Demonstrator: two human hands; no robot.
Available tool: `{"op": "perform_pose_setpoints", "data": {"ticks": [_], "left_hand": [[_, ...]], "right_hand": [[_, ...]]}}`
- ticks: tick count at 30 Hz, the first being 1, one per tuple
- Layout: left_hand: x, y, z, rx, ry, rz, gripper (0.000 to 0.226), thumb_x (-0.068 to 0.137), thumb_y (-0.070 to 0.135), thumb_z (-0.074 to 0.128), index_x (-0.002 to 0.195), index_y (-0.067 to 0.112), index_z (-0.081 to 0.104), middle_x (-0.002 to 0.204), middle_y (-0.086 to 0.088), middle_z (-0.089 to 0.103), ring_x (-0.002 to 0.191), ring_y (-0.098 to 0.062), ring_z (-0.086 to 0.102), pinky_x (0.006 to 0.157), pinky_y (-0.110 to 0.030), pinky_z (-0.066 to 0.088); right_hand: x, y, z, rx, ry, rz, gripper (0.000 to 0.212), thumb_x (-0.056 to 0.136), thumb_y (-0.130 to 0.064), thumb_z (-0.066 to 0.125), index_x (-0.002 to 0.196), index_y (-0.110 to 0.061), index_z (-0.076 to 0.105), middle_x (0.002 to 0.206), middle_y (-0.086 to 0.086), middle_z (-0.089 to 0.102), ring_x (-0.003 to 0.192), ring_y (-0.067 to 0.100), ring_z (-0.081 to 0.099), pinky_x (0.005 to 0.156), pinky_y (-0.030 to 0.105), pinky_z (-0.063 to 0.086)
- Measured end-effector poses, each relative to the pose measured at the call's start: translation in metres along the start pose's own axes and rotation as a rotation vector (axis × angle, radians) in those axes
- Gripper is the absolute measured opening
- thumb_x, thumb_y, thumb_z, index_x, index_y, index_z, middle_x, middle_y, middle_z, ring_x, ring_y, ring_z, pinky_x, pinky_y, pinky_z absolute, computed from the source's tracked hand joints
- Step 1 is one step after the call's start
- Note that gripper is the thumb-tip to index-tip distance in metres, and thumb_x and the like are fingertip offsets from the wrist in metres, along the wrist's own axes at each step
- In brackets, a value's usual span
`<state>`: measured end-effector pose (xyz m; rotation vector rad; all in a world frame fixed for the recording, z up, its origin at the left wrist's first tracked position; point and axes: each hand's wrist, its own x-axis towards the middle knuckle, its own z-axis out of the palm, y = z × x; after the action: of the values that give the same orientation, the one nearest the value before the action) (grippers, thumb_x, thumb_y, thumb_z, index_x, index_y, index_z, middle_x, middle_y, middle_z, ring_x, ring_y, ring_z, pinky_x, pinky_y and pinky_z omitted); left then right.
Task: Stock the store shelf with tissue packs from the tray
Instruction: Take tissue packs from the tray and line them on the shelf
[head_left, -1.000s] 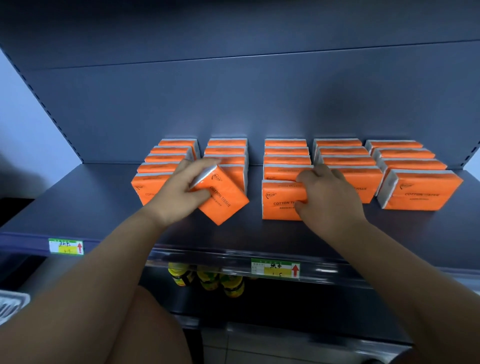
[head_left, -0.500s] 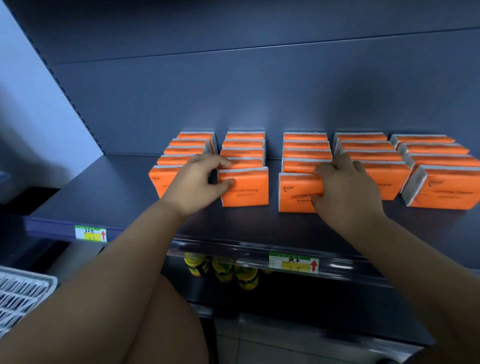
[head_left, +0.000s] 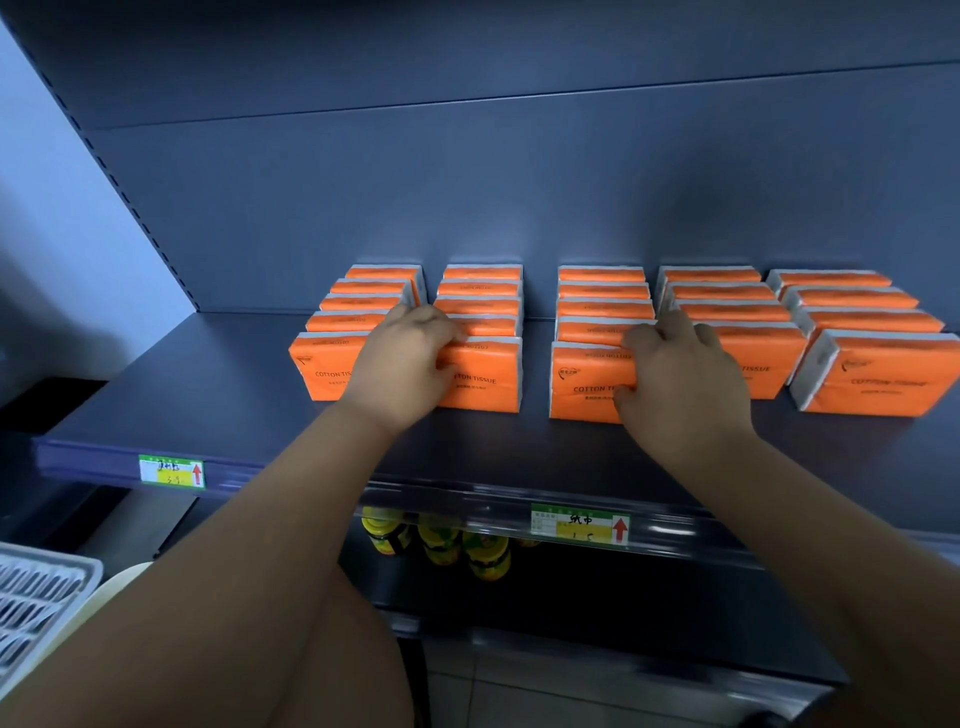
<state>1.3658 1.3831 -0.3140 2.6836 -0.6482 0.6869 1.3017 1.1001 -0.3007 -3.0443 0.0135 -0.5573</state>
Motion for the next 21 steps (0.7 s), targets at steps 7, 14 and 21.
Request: {"op": "perform_pose_setpoints", "data": {"ticks": [7,14,21], "left_hand": [[0.000,0.001,-0.001,0.062,0.004,-0.025,0.041,0.069,0.002,0.078,0.107,0.015,0.076,0.111,-0.003,0.073,0.103,-0.036,0.057,0.085,-0.052,0.053],[-0.001,0.005,-0.003,0.059,-0.012,-0.071,0.036,0.073,0.009,0.076,0.109,0.014,0.076,0.113,-0.003,0.071,0.107,-0.034,0.054,0.090,-0.049,0.052],[-0.003,0.021,-0.011,0.108,-0.035,-0.111,0.041,0.086,0.037,0.063,0.119,0.015,0.071,0.118,-0.005,0.068,0.112,-0.034,0.054,0.098,-0.049,0.048]], "right_hand": [[0.000,0.000,0.002,-0.034,0.007,-0.006,0.046,0.083,-0.023,0.078,0.124,-0.010,0.062,0.123,0.015,0.056,0.111,0.037,0.054,0.080,0.044,0.051],[-0.003,-0.006,-0.001,-0.054,0.021,-0.008,0.055,0.076,-0.014,0.079,0.126,-0.008,0.056,0.124,0.017,0.057,0.110,0.039,0.056,0.083,0.046,0.049],[-0.010,-0.024,-0.011,0.070,0.120,-0.131,0.046,0.093,-0.034,0.062,0.132,-0.011,0.059,0.130,0.011,0.059,0.123,0.034,0.054,0.099,0.049,0.046]]}}
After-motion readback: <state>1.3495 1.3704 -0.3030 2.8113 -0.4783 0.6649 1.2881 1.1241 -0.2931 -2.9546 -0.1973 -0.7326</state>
